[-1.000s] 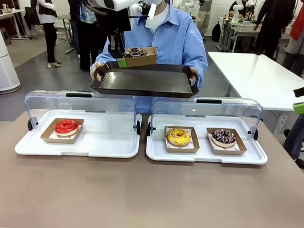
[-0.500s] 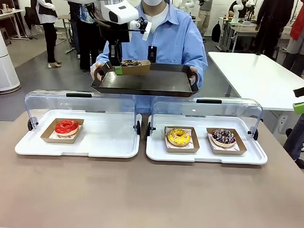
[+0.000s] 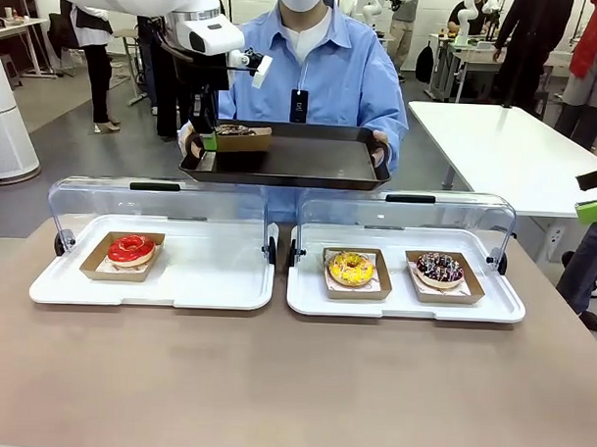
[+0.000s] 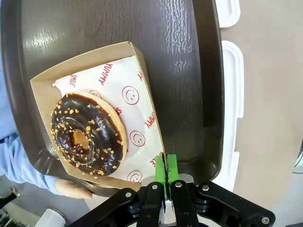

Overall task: Provide the desired donut to the person.
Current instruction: Place the picked Paper togo box onto the Handle tray extended by the person.

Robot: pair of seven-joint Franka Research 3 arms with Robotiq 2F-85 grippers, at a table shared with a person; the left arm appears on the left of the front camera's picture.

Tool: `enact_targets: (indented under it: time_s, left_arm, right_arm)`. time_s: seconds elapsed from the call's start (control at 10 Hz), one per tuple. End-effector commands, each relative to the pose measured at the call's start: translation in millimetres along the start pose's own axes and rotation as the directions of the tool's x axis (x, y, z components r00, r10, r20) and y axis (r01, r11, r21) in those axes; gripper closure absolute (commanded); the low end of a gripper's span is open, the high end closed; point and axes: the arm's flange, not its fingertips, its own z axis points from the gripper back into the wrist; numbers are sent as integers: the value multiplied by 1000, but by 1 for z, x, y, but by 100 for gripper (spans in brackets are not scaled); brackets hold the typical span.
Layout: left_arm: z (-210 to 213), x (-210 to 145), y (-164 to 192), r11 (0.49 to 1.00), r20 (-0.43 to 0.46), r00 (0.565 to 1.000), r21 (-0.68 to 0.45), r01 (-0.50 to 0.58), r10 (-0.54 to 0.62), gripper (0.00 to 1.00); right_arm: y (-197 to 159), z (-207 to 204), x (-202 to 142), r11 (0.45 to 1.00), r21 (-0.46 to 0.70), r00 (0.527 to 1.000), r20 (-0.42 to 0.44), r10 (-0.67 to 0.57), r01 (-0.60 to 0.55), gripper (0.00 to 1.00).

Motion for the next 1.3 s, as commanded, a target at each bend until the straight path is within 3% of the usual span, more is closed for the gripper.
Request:
enact_targets:
  time_s: [0.0, 0.3, 0.6, 0.7, 0.9, 1.0, 1.1, 1.2]
  left_arm:
    - [1, -4, 8, 1000, 15, 999, 1, 29, -29, 99]
    - [-4, -8, 11, 999, 16, 999, -14, 35, -34, 99]
    - [-5, -9, 9, 999, 21, 1000, -23, 23, -23, 14]
    - [-5, -9, 10, 999, 21, 1000, -25, 23, -23, 0]
    - [-5, -11, 6, 1000, 32, 999, -24, 18, -17, 0]
    - [-5, -10, 9, 999, 31, 999, -30, 20, -19, 9]
    - [-6, -11, 9, 999, 33, 999, -35, 16, -15, 1]
    - [-8, -12, 7, 999, 38, 999, -38, 12, -11, 0]
  right_arm:
    - [-2, -2, 0, 1000, 9, 1000, 24, 6, -6, 0]
    - [-2, -2, 0, 1000, 9, 1000, 24, 6, -6, 0]
    - [-2, -2, 0, 1000, 9, 1000, 24, 6, -6, 0]
    - [-2, -2, 0, 1000, 9, 1000, 24, 6, -6, 0]
    - [-2, -2, 0, 1000, 9, 1000, 24, 6, -6, 0]
    - [-2, -2, 0, 1000, 9, 1000, 24, 6, -6, 0]
    - [-2, -2, 0, 1000, 9, 1000, 24, 6, -6, 0]
    - [-2, -2, 0, 1000, 9, 1000, 24, 6, -6, 0]
